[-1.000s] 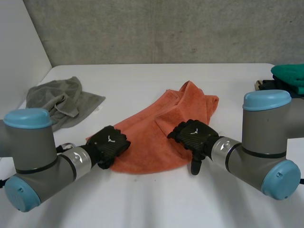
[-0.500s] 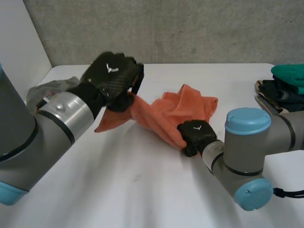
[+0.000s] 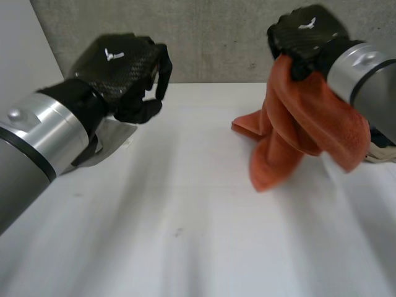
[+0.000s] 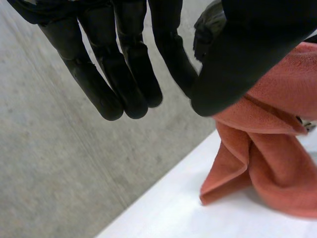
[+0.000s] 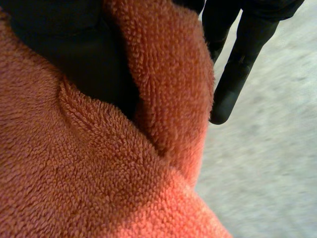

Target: Fold the laundry.

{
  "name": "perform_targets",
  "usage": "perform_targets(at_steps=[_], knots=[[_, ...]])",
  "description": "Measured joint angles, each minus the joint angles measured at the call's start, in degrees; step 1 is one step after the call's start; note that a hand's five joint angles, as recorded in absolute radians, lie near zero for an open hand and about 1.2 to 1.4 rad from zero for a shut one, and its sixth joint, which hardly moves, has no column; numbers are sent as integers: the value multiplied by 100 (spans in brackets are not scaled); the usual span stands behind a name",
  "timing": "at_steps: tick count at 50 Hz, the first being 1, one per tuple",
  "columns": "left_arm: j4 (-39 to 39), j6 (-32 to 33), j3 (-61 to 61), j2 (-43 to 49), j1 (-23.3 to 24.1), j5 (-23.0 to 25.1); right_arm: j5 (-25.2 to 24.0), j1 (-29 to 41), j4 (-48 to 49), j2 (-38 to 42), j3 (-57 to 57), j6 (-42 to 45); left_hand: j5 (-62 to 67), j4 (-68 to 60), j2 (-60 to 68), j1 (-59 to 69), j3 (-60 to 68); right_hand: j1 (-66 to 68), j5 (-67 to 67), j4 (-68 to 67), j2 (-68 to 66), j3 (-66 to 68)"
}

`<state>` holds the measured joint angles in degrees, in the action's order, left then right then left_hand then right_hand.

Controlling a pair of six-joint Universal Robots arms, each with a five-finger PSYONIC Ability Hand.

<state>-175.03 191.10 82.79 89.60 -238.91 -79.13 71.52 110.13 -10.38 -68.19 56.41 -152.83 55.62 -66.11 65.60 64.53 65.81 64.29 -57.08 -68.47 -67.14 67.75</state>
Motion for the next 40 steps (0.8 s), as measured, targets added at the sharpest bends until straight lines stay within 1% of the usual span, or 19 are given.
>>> perform_targets(at_steps=[1,2,3,4,5,7,9,17,20,21,24,26,27,29,30,34,36,38,40], knots=[[-15,-23,54,30,-3,1,-4,40,-168,145,-156,33,-618,645,-592,-679,-634,0,0,0,0,0],[-44,-46,133,102,-4,-2,4,112,-395,341,-343,88,-1688,1737,-1805,-1899,-1814,0,0,0,0,0],[-54,-52,157,129,-4,-3,8,135,-459,398,-391,105,-1688,1737,-1805,-1899,-1814,0,0,0,0,0],[-82,-64,220,216,-3,-12,23,195,-603,524,-489,149,-2825,2883,-2902,-3066,-2827,0,0,0,0,0],[-114,-75,287,332,-4,-36,54,270,-754,661,-579,205,-3438,3491,-3465,-3594,-3426,0,0,0,0,0],[-173,-107,383,594,-7,-121,127,385,-911,816,-637,265,-4075,4114,-3989,-3972,-4008,0,0,0,0,0],[-193,-140,422,756,-10,-196,193,446,-943,866,-619,262,-4325,4366,-4257,-4171,-4255,0,0,0,0,0],[-221,-760,298,1824,-156,-984,721,892,-450,607,63,-407,-4684,4648,-4561,-4387,-4561,0,0,-1,0,0],[-202,-898,218,1943,-239,-1077,761,1002,-322,498,240,-570,-4684,4650,-4563,-4387,-4561,0,0,-1,0,9],[-173,-1007,137,1998,-370,-1127,743,1245,-134,373,542,-787,-4690,4678,-4592,-4387,-4561,0,0,-2,0,29],[-129,-1092,44,1978,-582,-1148,676,1541,28,332,849,-948,-4689,4678,-4600,-4387,-4561,-105,171,253,213,-217],[-87,-1116,-8,1912,-755,-1141,617,1810,108,390,1086,-1016,-4691,4679,-4613,-4387,-4561,-1826,1942,2015,2104,-2089],[-74,-1117,-20,1887,-802,-1137,601,1889,113,424,1145,-1018,-4691,4679,-4613,-4387,-4561,-2293,2521,2577,2575,-2536],[-8,-1089,-48,1760,-988,-1110,589,2116,23,597,1263,-942,-4726,4722,-4641,-4447,-4607,-4617,4727,4880,4886,-4817],[19,-1064,-52,1710,-1049,-1095,609,2155,-39,656,1259,-894,-4765,4756,-4683,-4503,-4677,-4974,5113,5276,5251,-5220],[77,-984,-47,1609,-1160,-1059,694,2169,-224,772,1160,-765,-4827,4821,-4747,-4599,-4755,-5166,5430,5574,5511,-5543],[165,-773,-19,1497,-1265,-964,874,1949,-573,816,733,-601,-4911,4901,-4835,-4667,-4810,-5167,5432,5612,5514,-5571],[183,-713,-10,1486,-1270,-933,902,1871,-637,804,616,-582,-4944,4922,-4855,-4668,-4811,-5166,5432,5612,5514,-5571],[229,-504,7,1483,-1242,-830,928,1507,-859,734,134,-508,-5000,4989,-4903,-4767,-4941,-5166,5432,5612,5515,-5571]])
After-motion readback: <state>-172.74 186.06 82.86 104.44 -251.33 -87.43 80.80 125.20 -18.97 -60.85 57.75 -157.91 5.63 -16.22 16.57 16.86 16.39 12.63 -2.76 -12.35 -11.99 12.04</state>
